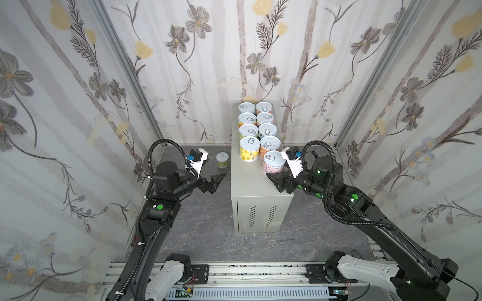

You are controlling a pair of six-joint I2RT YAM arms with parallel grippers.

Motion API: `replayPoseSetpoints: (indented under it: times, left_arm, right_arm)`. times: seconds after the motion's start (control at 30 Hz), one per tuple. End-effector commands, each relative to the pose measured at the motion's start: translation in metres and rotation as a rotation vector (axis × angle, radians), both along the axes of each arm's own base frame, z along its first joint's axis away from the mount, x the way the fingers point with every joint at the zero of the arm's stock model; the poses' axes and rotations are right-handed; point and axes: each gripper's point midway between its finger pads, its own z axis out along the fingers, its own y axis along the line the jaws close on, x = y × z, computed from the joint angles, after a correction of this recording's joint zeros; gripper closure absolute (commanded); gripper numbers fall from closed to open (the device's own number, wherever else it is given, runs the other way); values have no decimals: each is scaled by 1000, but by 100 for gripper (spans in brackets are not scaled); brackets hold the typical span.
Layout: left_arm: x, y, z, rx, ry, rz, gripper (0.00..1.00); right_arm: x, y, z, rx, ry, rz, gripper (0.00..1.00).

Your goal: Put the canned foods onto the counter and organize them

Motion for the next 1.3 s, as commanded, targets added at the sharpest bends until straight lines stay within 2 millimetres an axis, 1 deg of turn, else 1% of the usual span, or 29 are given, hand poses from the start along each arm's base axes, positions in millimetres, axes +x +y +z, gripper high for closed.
replayPoseSetpoints:
  times: [0.0, 0.1, 0.33, 0.5, 0.93, 1.07, 1.13, 1.27]
  left_arm:
    - [2, -1, 7, -2, -38, -5, 0]
    - [3, -1, 7, -1, -35, -4, 0]
    - [5, -1, 6, 1, -31, -5, 0]
    - [4, -1, 5, 4, -32, -5, 0]
    - [3, -2, 4, 4, -34, -6, 0]
    - [6, 0, 2, 0, -21, 6, 0]
    - [12, 2, 0, -19, 17, 34, 0]
    - [24, 5, -14, -32, 73, 74, 0]
  right_arm:
    - [0, 1, 5, 4, -22, 5, 16]
    - [0, 0, 6, 8, -28, 6, 16]
    - [2, 4, 3, 1, -24, 12, 22]
    - [4, 4, -2, -5, -14, 9, 22]
    - [4, 3, -2, -3, -10, 3, 23]
    - [4, 3, -3, -5, -10, 2, 19]
    - [4, 2, -2, -3, -12, -1, 12]
    - [3, 2, -2, 1, -11, 3, 2]
